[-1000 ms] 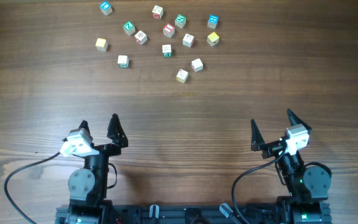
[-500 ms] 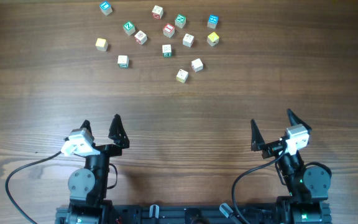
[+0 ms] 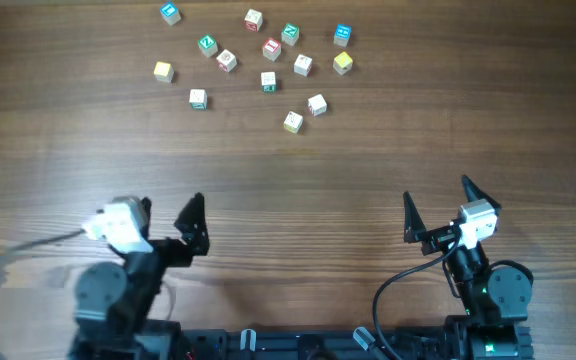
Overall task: Form a circle
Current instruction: 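Reach the left gripper forward and grasp the green Z block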
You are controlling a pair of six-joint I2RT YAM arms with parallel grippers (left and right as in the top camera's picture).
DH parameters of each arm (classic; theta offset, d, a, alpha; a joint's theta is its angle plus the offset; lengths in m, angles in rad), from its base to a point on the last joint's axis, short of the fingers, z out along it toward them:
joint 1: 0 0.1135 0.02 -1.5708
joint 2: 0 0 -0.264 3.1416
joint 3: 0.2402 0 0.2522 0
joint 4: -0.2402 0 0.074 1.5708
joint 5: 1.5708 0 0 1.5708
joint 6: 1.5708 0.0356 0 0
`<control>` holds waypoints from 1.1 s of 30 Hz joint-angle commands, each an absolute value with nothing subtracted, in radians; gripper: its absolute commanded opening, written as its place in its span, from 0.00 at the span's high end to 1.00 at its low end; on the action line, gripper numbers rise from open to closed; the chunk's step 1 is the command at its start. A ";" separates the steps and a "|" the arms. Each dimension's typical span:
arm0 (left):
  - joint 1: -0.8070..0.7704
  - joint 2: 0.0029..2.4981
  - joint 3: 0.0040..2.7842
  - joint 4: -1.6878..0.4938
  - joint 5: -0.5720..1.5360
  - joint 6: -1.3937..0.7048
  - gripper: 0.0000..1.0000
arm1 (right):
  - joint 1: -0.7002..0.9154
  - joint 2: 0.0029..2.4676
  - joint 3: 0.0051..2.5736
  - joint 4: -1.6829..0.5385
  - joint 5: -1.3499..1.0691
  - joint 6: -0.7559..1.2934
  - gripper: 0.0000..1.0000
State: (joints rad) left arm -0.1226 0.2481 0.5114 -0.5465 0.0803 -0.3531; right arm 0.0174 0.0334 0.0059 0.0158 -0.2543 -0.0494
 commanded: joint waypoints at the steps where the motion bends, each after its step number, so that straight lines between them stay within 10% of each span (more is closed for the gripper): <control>1: -0.126 0.591 0.894 -0.702 0.100 -0.343 0.00 | 0.020 0.031 0.006 0.020 -0.252 -0.046 0.00; 10: -0.127 1.845 2.296 -1.377 0.097 -0.238 0.00 | 0.020 0.031 0.006 0.020 -0.252 -0.046 0.00; 22: -0.127 2.370 2.380 -1.095 0.089 -0.247 0.03 | 0.020 0.031 0.006 0.020 -0.252 -0.046 0.01; 25: -0.127 2.370 2.375 -0.999 0.063 -0.277 0.65 | 0.020 0.031 0.006 0.020 -0.252 -0.046 0.00; 27: -0.127 2.370 2.351 -0.970 -0.064 -0.400 0.80 | 0.020 0.031 0.006 0.020 -0.252 -0.046 0.00; 28: -0.127 2.370 2.339 -0.957 -0.098 -0.430 0.80 | 0.020 0.031 0.006 0.020 -0.252 -0.046 0.00; 31: -0.127 2.372 2.254 -0.861 -0.141 -0.457 0.37 | 0.020 0.031 0.006 0.020 -0.252 -0.046 0.00; 33: -0.127 2.377 2.179 -0.775 -0.141 -0.458 0.32 | 0.020 0.031 0.006 0.020 -0.252 -0.046 0.00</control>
